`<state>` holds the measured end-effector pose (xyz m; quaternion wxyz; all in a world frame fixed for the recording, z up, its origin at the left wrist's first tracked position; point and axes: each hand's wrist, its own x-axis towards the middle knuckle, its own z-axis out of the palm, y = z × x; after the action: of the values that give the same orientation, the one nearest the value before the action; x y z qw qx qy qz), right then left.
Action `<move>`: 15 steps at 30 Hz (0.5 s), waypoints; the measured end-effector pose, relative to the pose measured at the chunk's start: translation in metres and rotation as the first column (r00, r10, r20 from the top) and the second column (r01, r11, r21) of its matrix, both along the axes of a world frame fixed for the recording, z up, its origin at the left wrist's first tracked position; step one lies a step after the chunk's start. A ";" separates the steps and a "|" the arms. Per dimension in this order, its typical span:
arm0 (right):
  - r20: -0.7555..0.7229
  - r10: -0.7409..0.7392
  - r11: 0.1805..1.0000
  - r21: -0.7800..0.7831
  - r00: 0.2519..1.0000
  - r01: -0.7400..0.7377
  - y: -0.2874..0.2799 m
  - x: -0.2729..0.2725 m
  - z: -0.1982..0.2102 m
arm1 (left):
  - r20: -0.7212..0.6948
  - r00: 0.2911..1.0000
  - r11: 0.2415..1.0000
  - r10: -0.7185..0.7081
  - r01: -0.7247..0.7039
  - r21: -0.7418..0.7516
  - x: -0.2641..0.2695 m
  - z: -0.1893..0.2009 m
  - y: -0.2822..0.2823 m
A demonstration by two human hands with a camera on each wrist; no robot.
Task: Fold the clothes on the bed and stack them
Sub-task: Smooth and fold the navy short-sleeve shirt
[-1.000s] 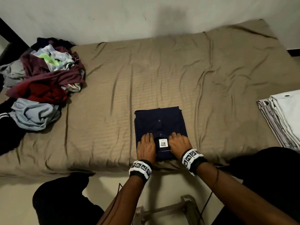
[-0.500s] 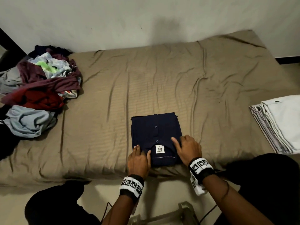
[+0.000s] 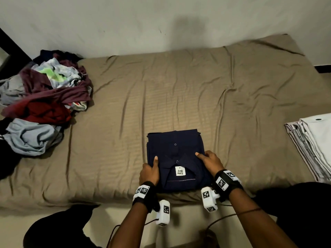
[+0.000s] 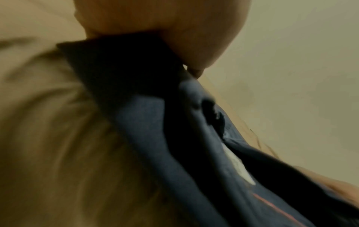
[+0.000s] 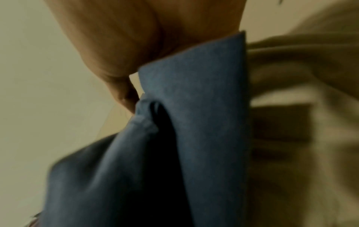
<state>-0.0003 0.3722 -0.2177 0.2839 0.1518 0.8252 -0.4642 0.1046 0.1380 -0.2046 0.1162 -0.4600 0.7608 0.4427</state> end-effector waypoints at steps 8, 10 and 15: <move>0.095 -0.152 0.887 -0.426 0.984 0.179 -0.013 0.006 -0.004 | -0.209 0.948 0.905 0.241 -0.141 0.402 -0.014 -0.023 -0.026; 0.087 -0.156 0.880 -0.440 0.984 0.179 -0.013 0.008 -0.003 | -0.243 0.937 0.890 0.251 -0.124 0.439 -0.012 -0.020 -0.029; 0.042 -0.142 0.886 -0.441 0.989 0.146 -0.007 0.003 0.017 | -0.358 0.913 0.910 0.198 -0.036 0.413 -0.017 0.016 -0.018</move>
<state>0.0022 0.3653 -0.2007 0.2794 0.1461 0.6833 -0.6586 0.0876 0.1195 -0.1890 0.0255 -0.3745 0.6331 0.6770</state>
